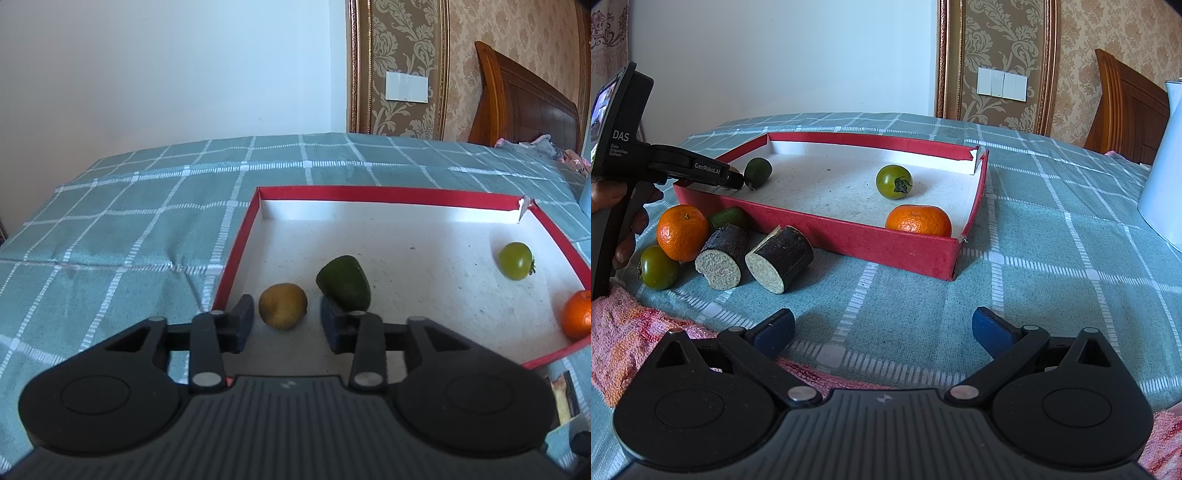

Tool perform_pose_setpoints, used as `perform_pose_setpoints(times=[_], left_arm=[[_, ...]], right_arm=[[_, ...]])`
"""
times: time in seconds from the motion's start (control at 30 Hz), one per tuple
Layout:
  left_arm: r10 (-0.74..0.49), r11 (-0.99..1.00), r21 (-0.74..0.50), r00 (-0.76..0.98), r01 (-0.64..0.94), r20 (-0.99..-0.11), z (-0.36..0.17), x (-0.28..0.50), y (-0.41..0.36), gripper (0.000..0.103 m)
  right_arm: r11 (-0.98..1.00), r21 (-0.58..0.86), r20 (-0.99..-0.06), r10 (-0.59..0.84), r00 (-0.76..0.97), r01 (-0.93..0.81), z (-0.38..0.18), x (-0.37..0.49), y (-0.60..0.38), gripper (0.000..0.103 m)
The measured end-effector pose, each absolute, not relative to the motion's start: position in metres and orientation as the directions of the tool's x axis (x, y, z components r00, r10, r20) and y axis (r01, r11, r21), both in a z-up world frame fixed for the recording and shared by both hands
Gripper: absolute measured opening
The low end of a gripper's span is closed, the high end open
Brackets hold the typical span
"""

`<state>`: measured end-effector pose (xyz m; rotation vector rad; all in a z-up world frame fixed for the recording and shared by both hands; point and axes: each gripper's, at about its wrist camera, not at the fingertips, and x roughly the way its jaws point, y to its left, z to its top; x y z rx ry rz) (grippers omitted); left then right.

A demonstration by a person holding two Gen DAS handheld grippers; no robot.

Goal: Organize fruits
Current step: 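Carry the brown fruit into the tray and open the left gripper, then withdraw the left gripper from the tray toward the remaining fruit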

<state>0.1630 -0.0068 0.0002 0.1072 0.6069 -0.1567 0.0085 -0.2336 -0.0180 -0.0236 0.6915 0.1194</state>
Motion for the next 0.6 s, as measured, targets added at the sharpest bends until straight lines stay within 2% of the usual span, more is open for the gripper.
perform_pose_setpoints(times=[0.07, 0.13, 0.2, 0.43, 0.47, 0.5, 0.53, 0.6], left_arm=[[-0.121, 0.981, 0.058, 0.810, 0.188, -0.574, 0.003, 0.159, -0.007, 0.048], [-0.112, 0.982, 0.064, 0.817, 0.179, -0.566, 0.006, 0.153, -0.006, 0.058], [-0.133, 0.980, 0.046, 0.815, 0.192, -0.563, 0.009, 0.147, -0.003, 0.063], [-0.152, 0.980, 0.026, 0.831, 0.196, -0.536, 0.016, 0.115, 0.006, 0.066], [-0.151, 0.982, 0.019, 0.838, 0.189, -0.525, 0.018, 0.109, 0.008, 0.068], [-0.131, 0.986, 0.023, 0.847, 0.166, -0.515, 0.020, 0.103, 0.010, 0.078], [-0.110, 0.989, 0.030, 0.859, 0.144, -0.500, 0.022, 0.097, 0.012, 0.083], [-0.091, 0.992, 0.033, 0.874, 0.121, -0.477, 0.025, 0.085, 0.020, 0.083]], right_arm=[[0.993, 0.018, -0.637, 0.102, 0.764, -0.118, -0.018, 0.008, -0.234, 0.103], [0.993, 0.018, -0.637, 0.102, 0.764, -0.118, -0.018, 0.008, -0.234, 0.103], [0.993, 0.018, -0.637, 0.102, 0.764, -0.118, -0.018, 0.008, -0.234, 0.103], [0.993, 0.018, -0.638, 0.102, 0.764, -0.118, -0.018, 0.008, -0.234, 0.103], [0.993, 0.018, -0.637, 0.102, 0.764, -0.118, -0.018, 0.008, -0.234, 0.103], [0.993, 0.018, -0.637, 0.102, 0.764, -0.118, -0.018, 0.008, -0.234, 0.103], [0.993, 0.018, -0.637, 0.102, 0.764, -0.118, -0.018, 0.008, -0.234, 0.103], [0.993, 0.018, -0.637, 0.102, 0.764, -0.118, -0.018, 0.008, -0.234, 0.103]])
